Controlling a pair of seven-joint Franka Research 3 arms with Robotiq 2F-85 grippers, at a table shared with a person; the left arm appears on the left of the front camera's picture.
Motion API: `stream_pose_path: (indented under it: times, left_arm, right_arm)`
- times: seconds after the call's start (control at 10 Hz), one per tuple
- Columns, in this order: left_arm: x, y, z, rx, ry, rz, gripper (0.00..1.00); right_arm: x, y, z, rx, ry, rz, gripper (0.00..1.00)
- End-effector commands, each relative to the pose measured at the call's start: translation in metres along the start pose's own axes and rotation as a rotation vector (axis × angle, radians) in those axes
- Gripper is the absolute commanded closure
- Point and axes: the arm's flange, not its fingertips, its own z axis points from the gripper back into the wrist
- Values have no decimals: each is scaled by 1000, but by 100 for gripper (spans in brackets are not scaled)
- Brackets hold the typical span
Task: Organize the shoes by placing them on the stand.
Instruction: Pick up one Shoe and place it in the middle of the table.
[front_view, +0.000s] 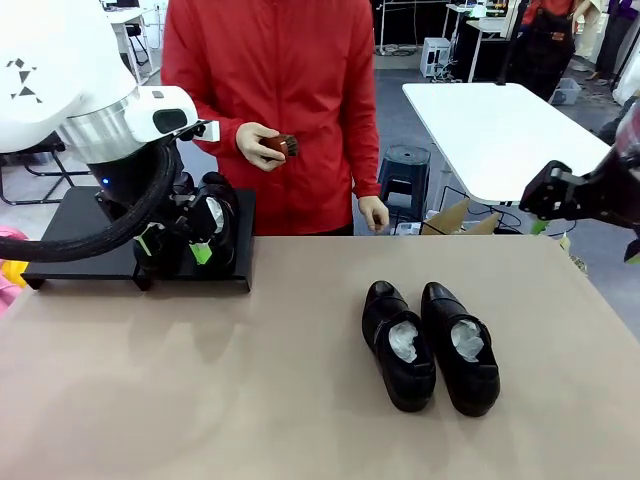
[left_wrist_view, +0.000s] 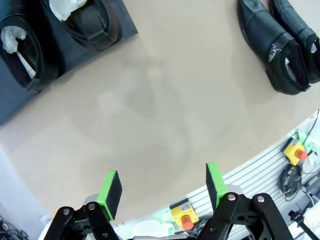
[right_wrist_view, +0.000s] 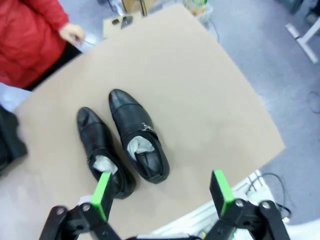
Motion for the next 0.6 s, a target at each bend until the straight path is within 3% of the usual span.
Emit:
stream_pose_path:
  times: [0.0,0.5]
  left_arm:
    - [-4,3,-2,-13,-14,0,13]
    - [-4,3,-2,-13,-14,0,13]
  right_arm:
    - [4,29,-20,16,91,115,0]
    - [-5,78,-80,-11,438,309,0]
